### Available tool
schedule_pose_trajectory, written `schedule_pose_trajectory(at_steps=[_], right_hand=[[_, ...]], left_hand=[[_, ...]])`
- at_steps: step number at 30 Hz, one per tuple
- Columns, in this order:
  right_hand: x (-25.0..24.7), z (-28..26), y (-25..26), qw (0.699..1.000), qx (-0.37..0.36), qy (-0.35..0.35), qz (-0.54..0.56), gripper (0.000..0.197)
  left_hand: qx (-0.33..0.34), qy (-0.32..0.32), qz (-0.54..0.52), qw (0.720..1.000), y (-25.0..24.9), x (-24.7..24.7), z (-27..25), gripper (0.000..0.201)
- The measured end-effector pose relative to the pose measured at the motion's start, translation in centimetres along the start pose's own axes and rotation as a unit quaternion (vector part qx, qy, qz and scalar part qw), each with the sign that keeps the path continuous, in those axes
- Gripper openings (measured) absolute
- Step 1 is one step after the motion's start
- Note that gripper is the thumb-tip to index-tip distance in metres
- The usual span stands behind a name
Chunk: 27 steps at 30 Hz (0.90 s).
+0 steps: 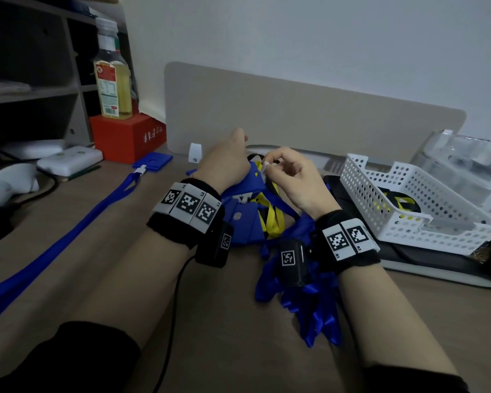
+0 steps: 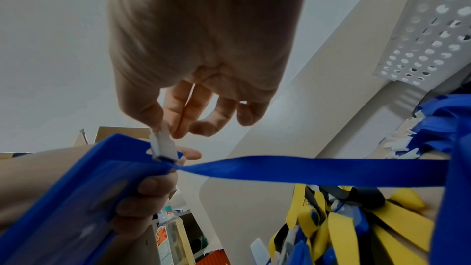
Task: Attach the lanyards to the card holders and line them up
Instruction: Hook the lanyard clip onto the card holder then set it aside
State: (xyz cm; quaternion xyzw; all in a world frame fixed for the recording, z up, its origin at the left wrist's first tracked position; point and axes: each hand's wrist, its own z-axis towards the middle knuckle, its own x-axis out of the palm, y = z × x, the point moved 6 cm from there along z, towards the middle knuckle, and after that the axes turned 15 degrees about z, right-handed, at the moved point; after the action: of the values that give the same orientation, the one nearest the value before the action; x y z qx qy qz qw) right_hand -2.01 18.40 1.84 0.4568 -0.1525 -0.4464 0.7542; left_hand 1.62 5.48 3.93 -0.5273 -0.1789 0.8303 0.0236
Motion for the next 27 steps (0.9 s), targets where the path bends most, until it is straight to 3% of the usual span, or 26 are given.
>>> schedule_pose_trajectory(at_steps=[15, 27], right_hand=[[0.2, -0.2, 0.6, 0.999, 0.001, -0.003, -0.035, 0.004], [0.4, 0.0, 1.2, 0.998, -0.033, -0.019, -0.041, 0.019]], left_hand=[[-0.027, 0.013, -0.030, 0.999, 0.0, -0.1, -0.2, 0.038], [-0.056, -0.025, -0.026, 0.998, 0.7, -1.0, 0.0, 0.036]])
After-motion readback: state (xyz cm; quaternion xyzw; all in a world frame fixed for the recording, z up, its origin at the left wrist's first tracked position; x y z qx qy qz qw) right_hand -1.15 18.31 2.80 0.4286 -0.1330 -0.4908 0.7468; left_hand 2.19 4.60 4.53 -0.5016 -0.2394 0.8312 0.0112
